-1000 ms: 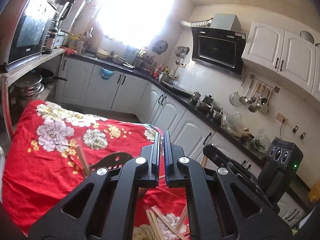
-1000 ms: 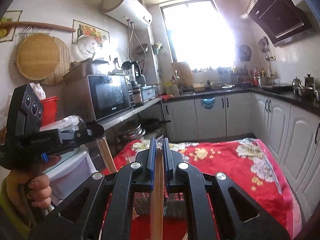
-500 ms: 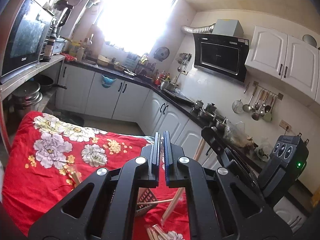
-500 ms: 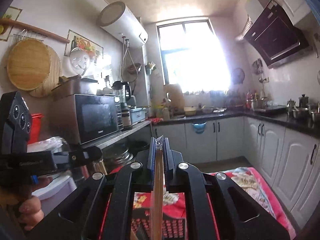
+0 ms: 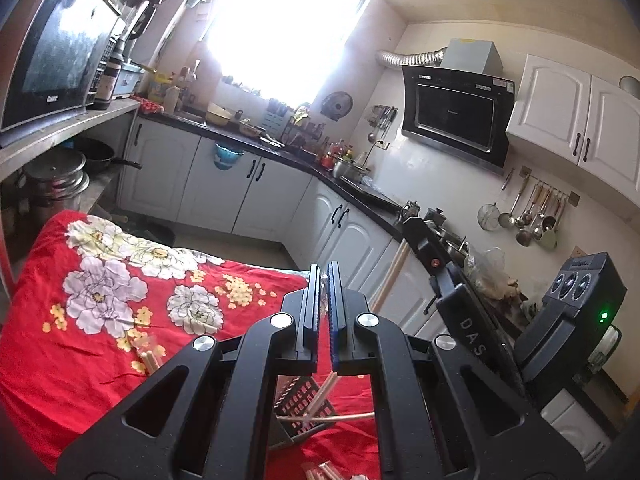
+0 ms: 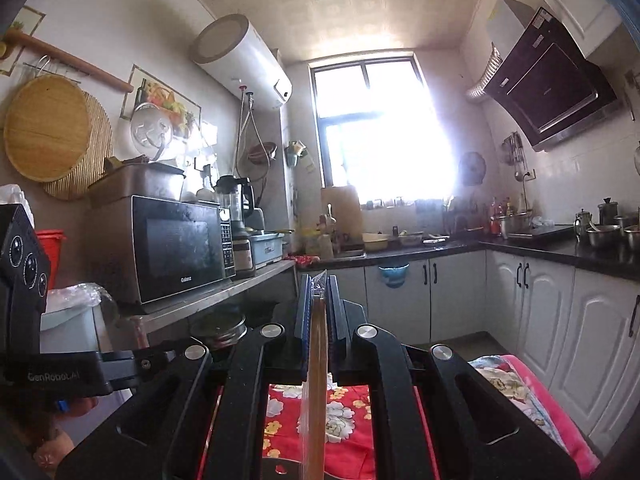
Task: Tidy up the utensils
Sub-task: 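Lift both held bundles and carry them above the grey mesh basket, then lower both bundles into the basket and open both grippers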
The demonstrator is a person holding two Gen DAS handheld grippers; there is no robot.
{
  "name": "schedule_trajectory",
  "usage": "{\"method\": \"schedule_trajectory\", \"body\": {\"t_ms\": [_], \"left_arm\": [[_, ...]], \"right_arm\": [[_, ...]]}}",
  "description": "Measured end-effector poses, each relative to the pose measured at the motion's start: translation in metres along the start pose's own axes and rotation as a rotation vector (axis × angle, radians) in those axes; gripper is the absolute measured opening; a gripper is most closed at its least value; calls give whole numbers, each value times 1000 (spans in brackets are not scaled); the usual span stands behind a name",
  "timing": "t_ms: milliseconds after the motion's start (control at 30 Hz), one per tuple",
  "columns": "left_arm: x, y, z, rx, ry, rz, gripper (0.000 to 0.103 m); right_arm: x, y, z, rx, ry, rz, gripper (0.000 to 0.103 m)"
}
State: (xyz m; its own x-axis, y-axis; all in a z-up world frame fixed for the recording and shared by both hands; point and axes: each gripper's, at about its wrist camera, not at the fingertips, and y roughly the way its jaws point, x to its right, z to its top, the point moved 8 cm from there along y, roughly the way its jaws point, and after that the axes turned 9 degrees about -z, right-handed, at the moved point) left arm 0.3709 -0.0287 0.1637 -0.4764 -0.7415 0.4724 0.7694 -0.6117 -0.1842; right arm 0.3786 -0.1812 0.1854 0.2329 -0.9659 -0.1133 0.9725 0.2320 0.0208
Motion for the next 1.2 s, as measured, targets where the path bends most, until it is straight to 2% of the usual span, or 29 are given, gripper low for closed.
{"method": "schedule_trajectory", "body": {"t_ms": [367, 867, 1133, 1200], "left_arm": [[-21, 16, -26, -27, -19, 23, 1], [-50, 27, -55, -71, -43, 72, 2], [-54, 21, -64, -78, -49, 82, 2], [-54, 19, -66, -80, -45, 87, 2]], "right_arm": [[5, 11, -35, 11, -31, -51, 7], [10, 15, -90, -121, -13, -53, 8], [14, 1, -98, -176, -5, -54, 8], [14, -1, -99, -192, 1, -52, 11]]}}
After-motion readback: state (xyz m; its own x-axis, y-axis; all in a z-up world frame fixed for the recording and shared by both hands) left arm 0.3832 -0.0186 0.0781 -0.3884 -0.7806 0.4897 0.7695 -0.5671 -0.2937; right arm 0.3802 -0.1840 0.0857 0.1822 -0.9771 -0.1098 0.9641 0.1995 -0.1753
